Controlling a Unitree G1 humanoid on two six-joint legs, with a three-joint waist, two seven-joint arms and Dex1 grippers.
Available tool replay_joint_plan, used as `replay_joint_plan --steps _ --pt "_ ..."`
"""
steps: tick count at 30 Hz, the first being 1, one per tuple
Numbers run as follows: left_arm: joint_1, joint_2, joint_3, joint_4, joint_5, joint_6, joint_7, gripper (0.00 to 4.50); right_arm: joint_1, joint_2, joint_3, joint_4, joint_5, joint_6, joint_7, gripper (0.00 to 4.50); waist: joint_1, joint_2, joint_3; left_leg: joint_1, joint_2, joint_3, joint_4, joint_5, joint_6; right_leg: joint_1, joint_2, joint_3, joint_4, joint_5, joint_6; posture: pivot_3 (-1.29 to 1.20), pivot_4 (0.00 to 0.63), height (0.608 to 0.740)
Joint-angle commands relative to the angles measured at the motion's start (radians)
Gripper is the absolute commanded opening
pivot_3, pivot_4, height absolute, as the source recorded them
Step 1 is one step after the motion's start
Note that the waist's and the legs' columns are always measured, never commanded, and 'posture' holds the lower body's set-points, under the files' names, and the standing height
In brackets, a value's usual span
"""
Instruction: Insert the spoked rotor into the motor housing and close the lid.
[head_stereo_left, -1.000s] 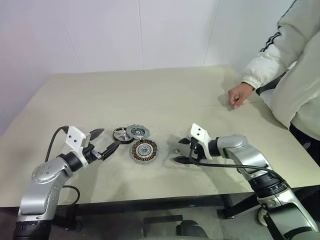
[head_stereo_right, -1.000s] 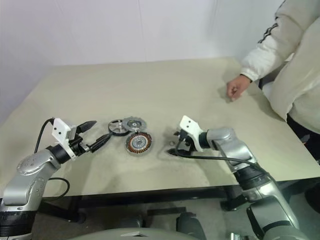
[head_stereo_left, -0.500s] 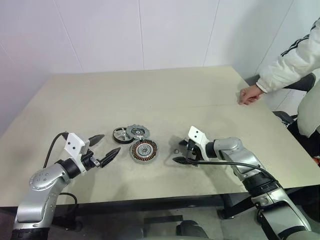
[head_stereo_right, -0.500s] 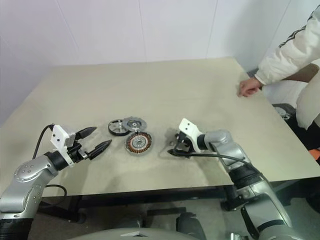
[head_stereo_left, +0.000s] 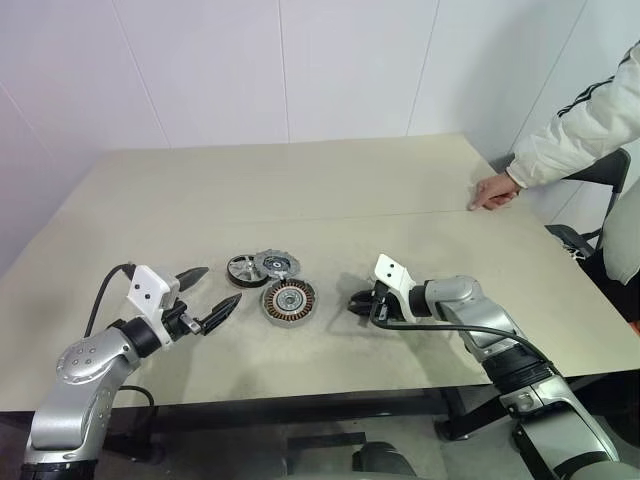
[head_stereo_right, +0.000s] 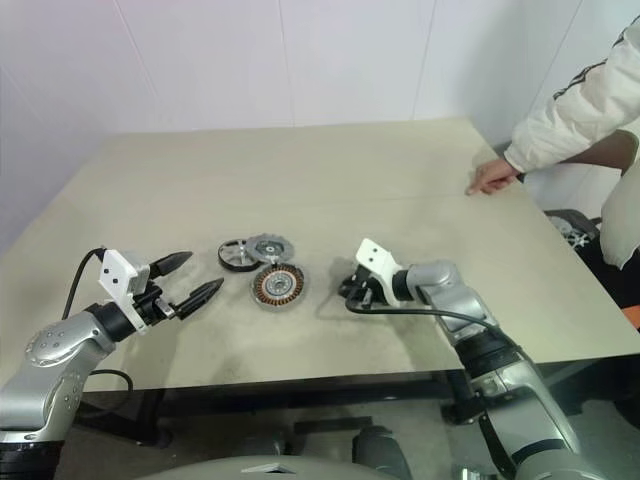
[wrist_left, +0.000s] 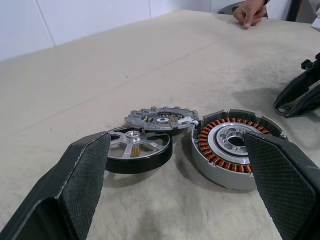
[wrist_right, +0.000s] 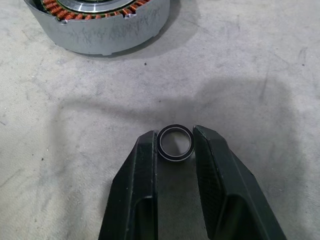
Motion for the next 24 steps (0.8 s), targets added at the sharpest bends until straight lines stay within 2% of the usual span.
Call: replay_joint_plan --steps 1,6,12,17,24 --pt "-0.023 0.014 0.023 -0.046 -0.018 0.01 0.009 4.5 -0.022 -0.01 -0.011 -0.003 -0.01 0.002 0.004 0.67 0.0 0.0 0.0 0.003 0.0 0.0 -0.001 0.0 0.0 0.003 0.0 0.0 -0.001 0.0 0.0 0.0 0.0 0.74" --pt "-0.009 0.012 0.027 -0.054 -0.018 0.013 0.007 4.5 -0.06 0.012 -0.031 -0.114 0.063 0.106 0.049 0.67 -0.003 0.001 0.0 0.004 0.0 0.0 -0.001 0.0 0.0 0.004 0.0 0.0 -0.001 0.0 0.0 0.0 0.0 0.74" --pt "0.013 0.009 0.037 -0.044 -0.019 -0.001 -0.001 4.5 -0.141 0.087 -0.025 -0.196 0.118 0.2 0.037 0.67 -0.005 0.001 0.0 0.004 0.002 -0.001 -0.002 0.0 0.0 0.002 0.001 0.001 -0.001 0.0 0.0 0.0 0.0 0.74" --pt "0.047 0.007 0.053 -0.027 -0.018 -0.024 -0.019 4.5 -0.183 0.137 0.005 -0.181 0.105 0.208 0.024 0.67 -0.001 0.001 0.0 0.003 0.001 -0.001 -0.002 0.0 0.0 0.003 0.0 0.0 -0.002 0.0 0.0 0.0 0.0 0.74" --pt "0.071 0.003 0.06 -0.001 -0.01 -0.061 -0.029 4.5 -0.22 0.217 0.045 -0.062 0.073 0.187 -0.009 0.67 -0.005 0.001 0.001 0.004 0.001 -0.001 -0.003 0.0 0.0 0.002 0.001 0.0 -0.001 0.0 0.0 0.0 0.0 0.74"
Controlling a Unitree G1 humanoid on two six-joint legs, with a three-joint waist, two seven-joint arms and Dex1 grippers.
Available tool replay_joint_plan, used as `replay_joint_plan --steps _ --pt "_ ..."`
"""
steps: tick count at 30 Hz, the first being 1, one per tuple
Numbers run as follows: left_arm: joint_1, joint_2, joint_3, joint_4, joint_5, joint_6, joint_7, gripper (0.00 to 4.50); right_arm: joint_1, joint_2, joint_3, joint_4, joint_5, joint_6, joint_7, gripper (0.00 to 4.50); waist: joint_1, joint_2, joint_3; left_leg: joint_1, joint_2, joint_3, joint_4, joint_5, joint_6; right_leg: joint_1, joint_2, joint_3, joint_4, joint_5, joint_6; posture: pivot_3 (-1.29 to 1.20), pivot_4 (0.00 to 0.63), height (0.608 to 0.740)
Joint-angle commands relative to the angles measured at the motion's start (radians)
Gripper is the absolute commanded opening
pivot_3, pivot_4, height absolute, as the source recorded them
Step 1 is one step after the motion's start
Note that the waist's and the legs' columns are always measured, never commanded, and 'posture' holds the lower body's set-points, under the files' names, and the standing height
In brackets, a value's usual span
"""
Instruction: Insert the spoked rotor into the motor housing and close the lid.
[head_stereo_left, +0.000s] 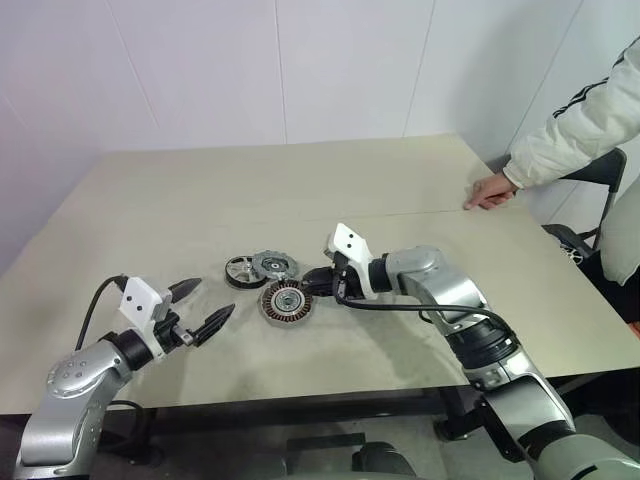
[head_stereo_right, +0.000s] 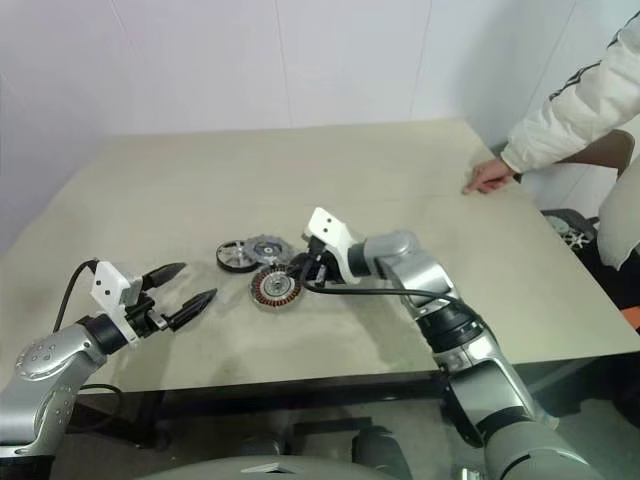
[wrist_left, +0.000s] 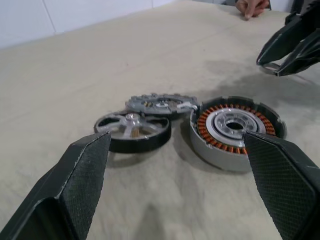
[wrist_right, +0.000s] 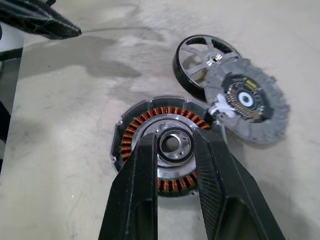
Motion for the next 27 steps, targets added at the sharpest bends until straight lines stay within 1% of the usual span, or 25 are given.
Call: replay_joint_plan --steps 1,13,27 --pt "-0.01 0.004 0.029 -0.013 -0.006 -0.027 0.002 4.5 -0.034 0.032 0.009 0.036 -0.01 -0.024 -0.018 0.67 0.0 0.0 0.0 0.0 0.0 0.0 0.0 0.0 0.0 0.0 0.0 0.0 0.0 0.0 0.0 0.0 0.0 0.74" --pt "-0.011 0.004 0.024 -0.017 -0.006 -0.027 0.001 4.5 -0.042 0.089 0.022 0.129 -0.035 -0.055 -0.037 0.67 -0.002 0.0 0.0 0.0 0.0 0.0 -0.001 0.0 0.0 -0.001 0.0 0.0 0.0 0.0 0.0 0.0 0.0 0.74" --pt "-0.004 0.001 0.025 0.025 -0.001 -0.07 -0.016 4.5 -0.061 0.136 0.024 0.213 -0.06 -0.085 -0.048 0.67 -0.002 0.001 0.001 0.0 0.0 0.0 -0.001 0.0 0.0 -0.001 0.0 0.0 0.0 0.0 0.0 0.0 0.0 0.74"
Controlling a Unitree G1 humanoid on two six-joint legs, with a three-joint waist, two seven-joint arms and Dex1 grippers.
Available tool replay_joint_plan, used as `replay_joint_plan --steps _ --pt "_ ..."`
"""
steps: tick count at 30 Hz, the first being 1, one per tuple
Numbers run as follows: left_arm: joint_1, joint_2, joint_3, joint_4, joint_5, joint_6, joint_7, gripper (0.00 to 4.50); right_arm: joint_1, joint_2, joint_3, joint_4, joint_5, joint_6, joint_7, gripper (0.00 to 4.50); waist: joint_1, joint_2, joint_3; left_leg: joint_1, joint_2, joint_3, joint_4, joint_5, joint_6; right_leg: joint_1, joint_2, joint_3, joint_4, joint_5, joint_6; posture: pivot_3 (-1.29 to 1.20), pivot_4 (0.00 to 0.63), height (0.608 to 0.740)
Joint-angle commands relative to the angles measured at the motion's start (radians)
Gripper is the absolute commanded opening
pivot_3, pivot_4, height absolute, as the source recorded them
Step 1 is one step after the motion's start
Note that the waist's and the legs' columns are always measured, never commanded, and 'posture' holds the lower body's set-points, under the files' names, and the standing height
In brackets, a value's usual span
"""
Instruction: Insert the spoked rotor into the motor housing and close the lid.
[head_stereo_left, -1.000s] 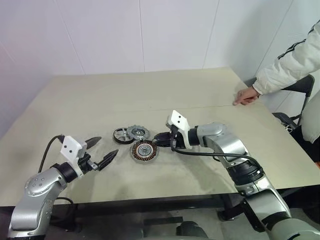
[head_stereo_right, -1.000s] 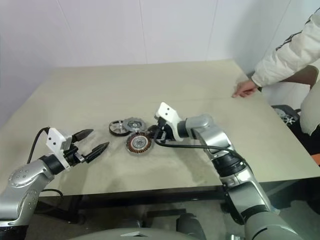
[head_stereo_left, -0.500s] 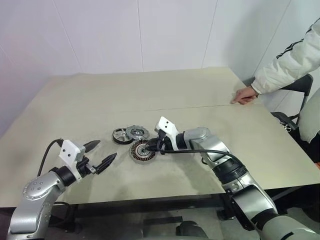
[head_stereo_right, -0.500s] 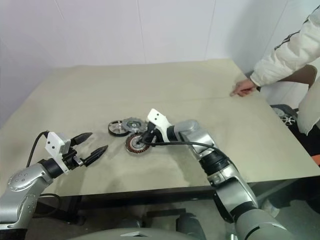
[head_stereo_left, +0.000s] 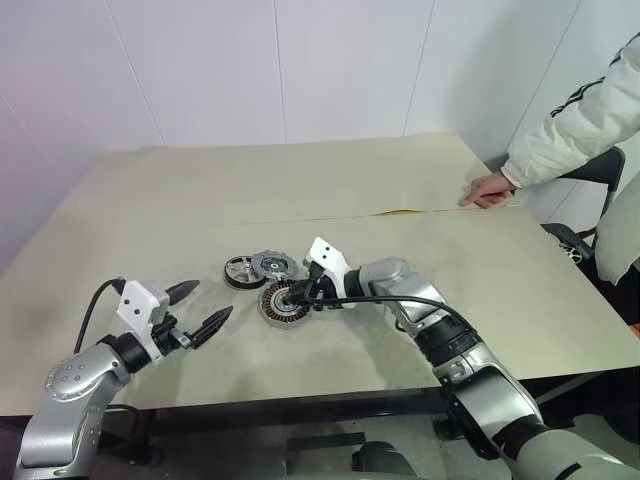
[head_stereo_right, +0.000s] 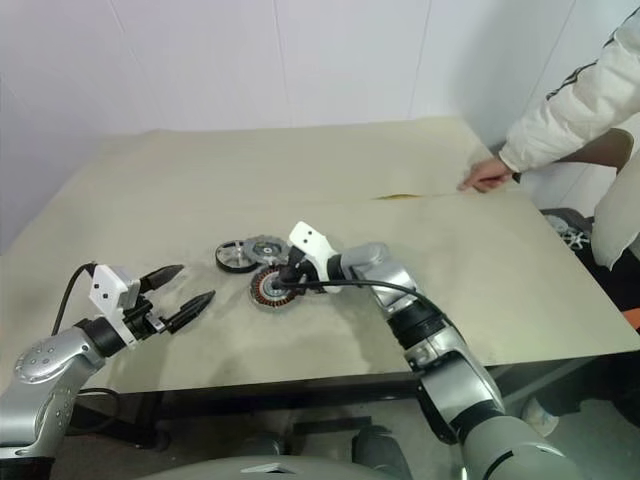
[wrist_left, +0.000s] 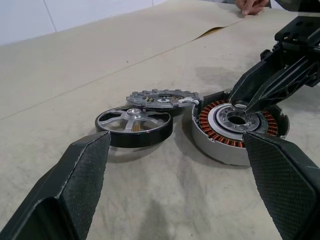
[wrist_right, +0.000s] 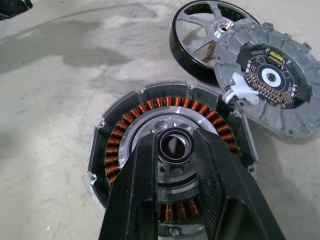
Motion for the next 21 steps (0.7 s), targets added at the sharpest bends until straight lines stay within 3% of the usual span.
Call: replay_joint_plan --steps 1,21 --pt "-0.006 0.001 0.024 -0.001 -0.004 -0.032 -0.005 4.5 -0.03 0.014 -0.006 -0.002 -0.004 -0.02 -0.002 0.67 0.0 0.0 0.0 0.0 0.0 0.0 0.0 0.0 0.0 0.0 0.0 0.0 0.0 0.0 0.0 0.0 0.0 0.74" --pt "-0.01 0.0 0.019 0.079 0.006 -0.1 -0.031 4.5 -0.013 0.032 0.0 0.015 -0.018 -0.026 -0.003 0.67 -0.001 0.001 0.0 0.0 0.0 -0.001 0.0 0.0 0.0 0.0 0.0 0.0 0.0 0.0 0.0 0.0 0.0 0.74"
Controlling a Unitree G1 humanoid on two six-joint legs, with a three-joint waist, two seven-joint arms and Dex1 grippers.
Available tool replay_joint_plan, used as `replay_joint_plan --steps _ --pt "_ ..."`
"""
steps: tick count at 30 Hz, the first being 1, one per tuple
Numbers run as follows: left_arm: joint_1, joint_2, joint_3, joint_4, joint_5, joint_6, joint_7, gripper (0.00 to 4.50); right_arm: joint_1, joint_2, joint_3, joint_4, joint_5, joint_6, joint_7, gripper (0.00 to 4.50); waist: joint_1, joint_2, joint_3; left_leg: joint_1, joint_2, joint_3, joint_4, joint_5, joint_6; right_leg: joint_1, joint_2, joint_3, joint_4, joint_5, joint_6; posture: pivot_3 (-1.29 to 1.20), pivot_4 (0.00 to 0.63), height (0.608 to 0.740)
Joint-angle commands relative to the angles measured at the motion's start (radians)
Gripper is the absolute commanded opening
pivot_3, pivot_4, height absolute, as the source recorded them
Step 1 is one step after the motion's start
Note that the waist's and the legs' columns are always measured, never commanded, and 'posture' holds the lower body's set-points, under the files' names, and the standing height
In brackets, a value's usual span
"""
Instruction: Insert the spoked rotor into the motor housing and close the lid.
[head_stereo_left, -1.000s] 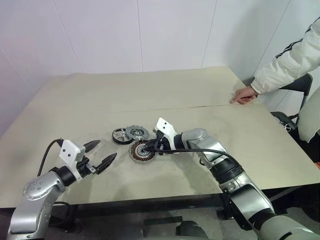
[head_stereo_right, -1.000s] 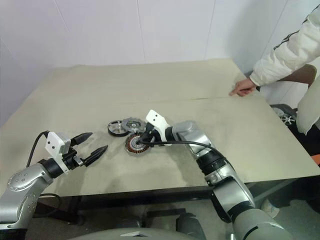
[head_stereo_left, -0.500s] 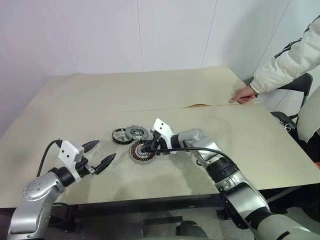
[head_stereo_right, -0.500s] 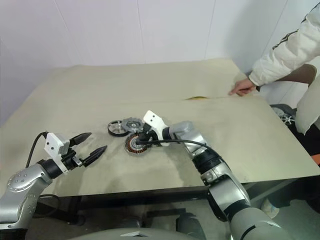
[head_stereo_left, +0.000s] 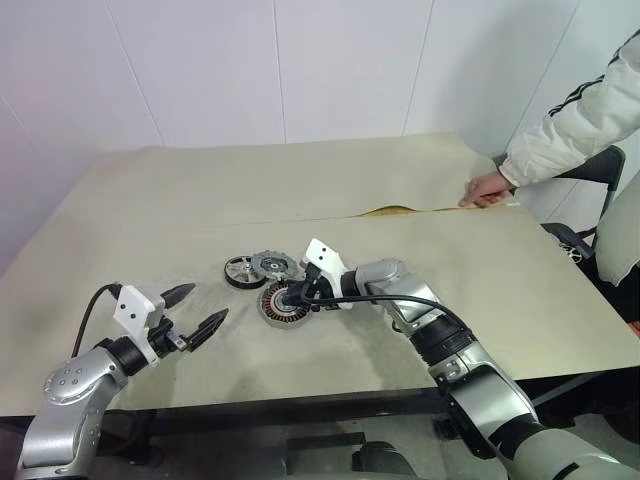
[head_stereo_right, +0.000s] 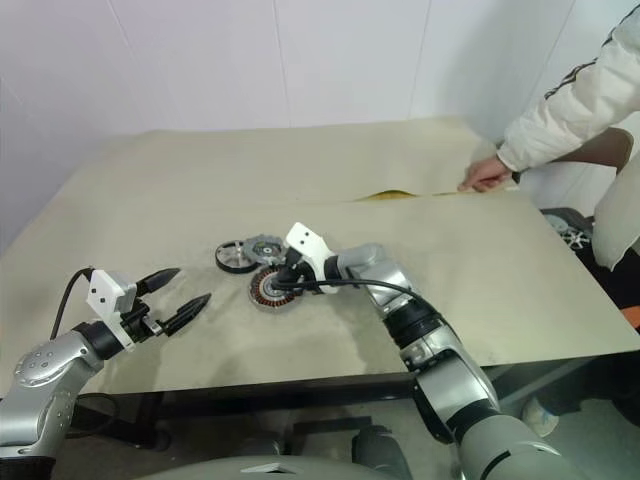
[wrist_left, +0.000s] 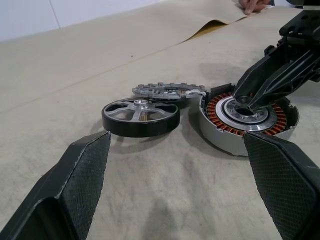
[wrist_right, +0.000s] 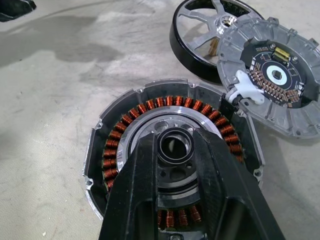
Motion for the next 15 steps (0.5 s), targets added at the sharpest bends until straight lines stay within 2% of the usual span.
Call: replay_joint_plan --steps 1,15 --pt "-0.01 0.003 0.019 0.002 0.003 -0.033 -0.008 4.5 -0.011 0.012 0.001 -0.008 -0.004 -0.021 -0.001 0.67 0.0 0.0 0.0 0.0 0.0 0.0 0.0 0.0 0.0 0.0 0.0 0.0 0.0 0.0 0.0 0.0 0.0 0.74" --pt "-0.013 -0.002 0.015 0.05 0.006 -0.077 -0.025 4.5 0.0 0.012 0.011 -0.024 -0.004 -0.012 0.002 0.67 0.0 0.0 0.0 0.0 0.0 -0.001 0.0 0.0 0.0 0.0 0.0 0.0 0.0 0.0 0.0 0.0 0.0 0.74"
